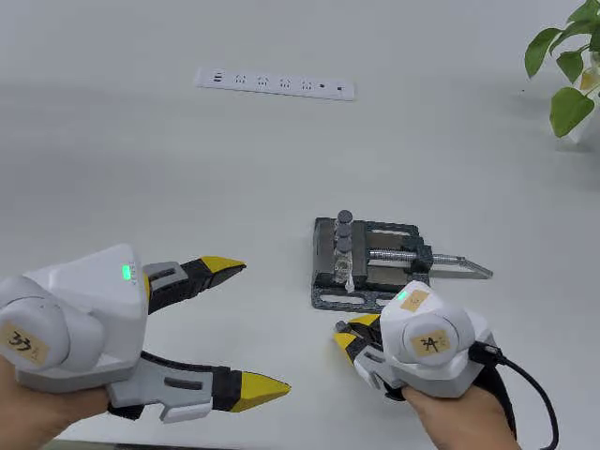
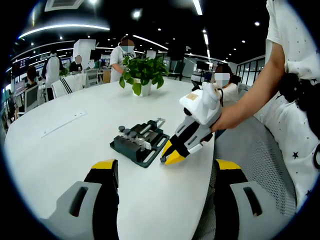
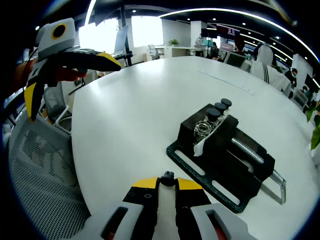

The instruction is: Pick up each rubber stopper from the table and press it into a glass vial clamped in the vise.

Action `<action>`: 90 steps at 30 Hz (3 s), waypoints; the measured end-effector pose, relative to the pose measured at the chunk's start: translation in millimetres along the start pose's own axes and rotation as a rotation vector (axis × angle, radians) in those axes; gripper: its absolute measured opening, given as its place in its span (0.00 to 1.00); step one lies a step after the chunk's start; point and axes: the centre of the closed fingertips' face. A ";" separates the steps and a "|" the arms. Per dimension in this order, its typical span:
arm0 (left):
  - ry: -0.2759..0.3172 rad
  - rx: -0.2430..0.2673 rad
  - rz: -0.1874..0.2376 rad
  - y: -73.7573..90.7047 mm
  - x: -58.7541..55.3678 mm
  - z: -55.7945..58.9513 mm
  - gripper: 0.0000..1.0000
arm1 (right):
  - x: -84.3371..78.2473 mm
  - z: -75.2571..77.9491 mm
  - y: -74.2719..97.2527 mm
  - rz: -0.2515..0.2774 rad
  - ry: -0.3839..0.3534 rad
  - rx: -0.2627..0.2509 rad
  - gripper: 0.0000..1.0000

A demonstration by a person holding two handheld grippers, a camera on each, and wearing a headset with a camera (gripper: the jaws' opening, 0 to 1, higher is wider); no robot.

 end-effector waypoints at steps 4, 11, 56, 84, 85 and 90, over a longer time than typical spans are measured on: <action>-0.015 -0.010 0.000 -2.2 5.8 -0.8 0.75 | 14.2 -1.8 19.8 0.074 0.071 0.107 0.08; -0.048 -0.039 0.013 -9.6 21.8 1.0 0.71 | 41.4 7.8 67.9 0.156 0.159 0.228 0.08; -0.088 -0.355 0.209 -28.5 115.8 64.9 0.08 | 124.9 -35.7 180.4 0.318 0.260 0.625 0.07; -0.030 -0.324 0.253 -24.1 120.7 62.9 0.04 | 132.8 -34.0 183.0 0.341 0.241 0.598 0.08; -0.023 -0.320 0.263 -23.4 121.7 62.2 0.04 | 133.6 -33.4 182.9 0.344 0.239 0.593 0.08; 0.003 -0.306 0.302 -19.9 126.1 59.2 0.04 | 138.0 -31.2 183.7 0.361 0.215 0.579 0.10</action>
Point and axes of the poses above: the centre of the closed fingertips' face, and the gripper's own axes: y roughly backward along the fingers, z roughly to its right, x roughly out of its top, and after that the axes turned 9 degrees about -x, right-handed
